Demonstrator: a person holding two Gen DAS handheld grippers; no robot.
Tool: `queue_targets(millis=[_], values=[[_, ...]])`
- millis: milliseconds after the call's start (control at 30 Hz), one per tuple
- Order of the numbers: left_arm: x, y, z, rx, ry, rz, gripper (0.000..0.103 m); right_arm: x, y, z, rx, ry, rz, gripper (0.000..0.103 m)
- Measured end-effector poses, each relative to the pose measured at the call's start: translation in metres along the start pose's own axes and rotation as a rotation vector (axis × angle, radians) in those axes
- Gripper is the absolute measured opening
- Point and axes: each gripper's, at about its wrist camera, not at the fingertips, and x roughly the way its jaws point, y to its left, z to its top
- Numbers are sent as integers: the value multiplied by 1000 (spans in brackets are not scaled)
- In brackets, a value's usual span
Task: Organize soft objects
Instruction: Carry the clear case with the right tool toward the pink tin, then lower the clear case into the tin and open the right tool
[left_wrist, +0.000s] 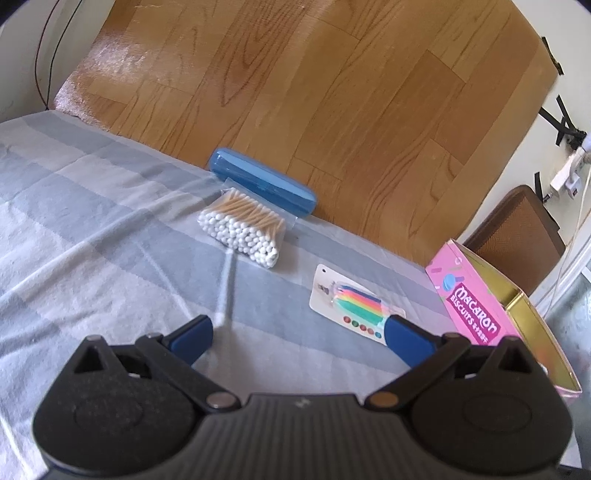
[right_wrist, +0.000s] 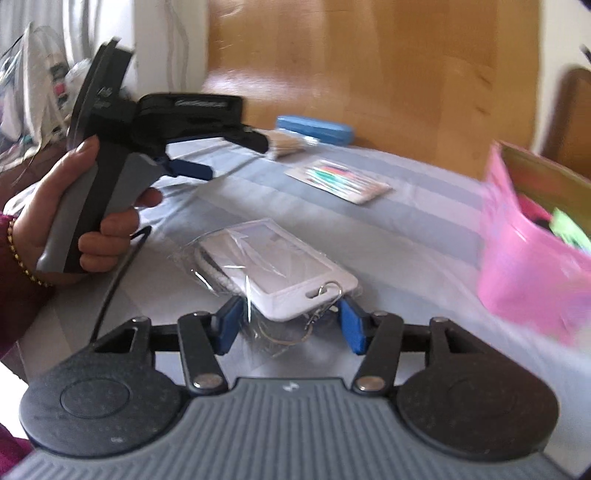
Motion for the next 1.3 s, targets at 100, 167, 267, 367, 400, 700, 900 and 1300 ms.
queue_targets(millis=[100,167,267,367,400,700,900,1300], values=[[1,-8,-3,41,8,14,102,-18,-16,-11,102,-14,13,59],[1,-15,-6,68,24,34,102,-30,-29,-20,187,-30,35,59],[-6,-28,-17,93,59,24,102,-42,-42,-31,292,-56,71,59],[-19,-42,-29,55,128,-93,102,-46,-48,-37,347,-79,94,59],[-22,-47,-31,45,154,-134,102,-47,-49,-39,359,-86,103,59],[-11,-99,-53,8,380,-350,62,-51,-58,-46,396,-136,156,59],[-11,-163,-43,150,352,-417,54,-85,-64,-35,287,-298,46,59],[83,-291,-22,385,279,-285,86,-73,-149,11,248,-301,-340,72]])
